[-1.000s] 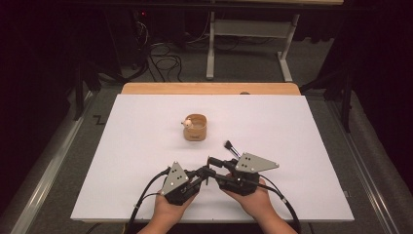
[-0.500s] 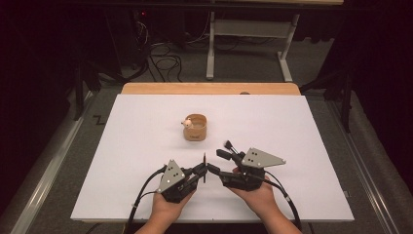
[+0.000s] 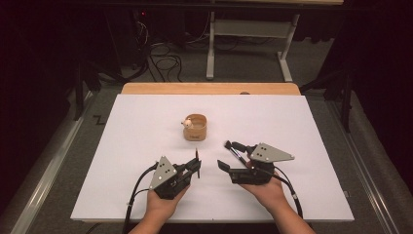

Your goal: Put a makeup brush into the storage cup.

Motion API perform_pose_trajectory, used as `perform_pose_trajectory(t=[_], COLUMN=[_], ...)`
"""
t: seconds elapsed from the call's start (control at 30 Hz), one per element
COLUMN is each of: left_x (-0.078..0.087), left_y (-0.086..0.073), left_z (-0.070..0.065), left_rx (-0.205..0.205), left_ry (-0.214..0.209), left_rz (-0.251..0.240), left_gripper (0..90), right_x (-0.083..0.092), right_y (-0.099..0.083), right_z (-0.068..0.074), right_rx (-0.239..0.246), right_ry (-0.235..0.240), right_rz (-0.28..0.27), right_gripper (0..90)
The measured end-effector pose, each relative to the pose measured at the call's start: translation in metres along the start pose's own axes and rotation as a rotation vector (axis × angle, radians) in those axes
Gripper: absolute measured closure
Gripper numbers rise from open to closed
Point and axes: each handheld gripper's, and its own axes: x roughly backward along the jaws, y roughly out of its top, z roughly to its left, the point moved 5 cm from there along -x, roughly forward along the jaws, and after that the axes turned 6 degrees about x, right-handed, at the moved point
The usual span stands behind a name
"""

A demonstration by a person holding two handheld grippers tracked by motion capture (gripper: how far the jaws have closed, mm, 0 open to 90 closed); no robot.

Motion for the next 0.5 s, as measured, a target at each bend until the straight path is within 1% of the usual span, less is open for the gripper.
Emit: perform_pose_trajectory(t=[0.07,0.13,0.17,0.23,0.33,0.5], left_x=[0.001,0.002,0.003,0.004,0.006,0.009], left_y=[0.001,0.002,0.003,0.003,0.005,0.007], left_z=[0.002,0.003,0.004,0.006,0.008,0.012], left_rx=[0.001,0.004,0.005,0.006,0.009,0.008], left_ry=[0.004,0.009,0.010,0.016,0.022,0.035], left_rz=[-0.004,-0.007,-0.011,-0.015,-0.018,-0.027], left_gripper=[82.9,83.0,83.0,83.0,82.9,83.0], right_x=[0.007,0.014,0.016,0.022,0.028,0.038], right_y=[-0.001,-0.003,-0.004,-0.007,-0.011,-0.019], right_z=[-0.003,-0.008,-0.009,-0.013,-0.019,-0.025], right_rx=[-0.006,-0.005,-0.006,-0.013,-0.023,-0.020], right_ry=[-0.002,-0.018,-0.018,-0.031,-0.042,-0.064], right_rz=[0.000,-0.002,-0.006,0.002,0.009,0.019], right_gripper=[20.9,20.3,20.1,19.3,17.5,13.3])
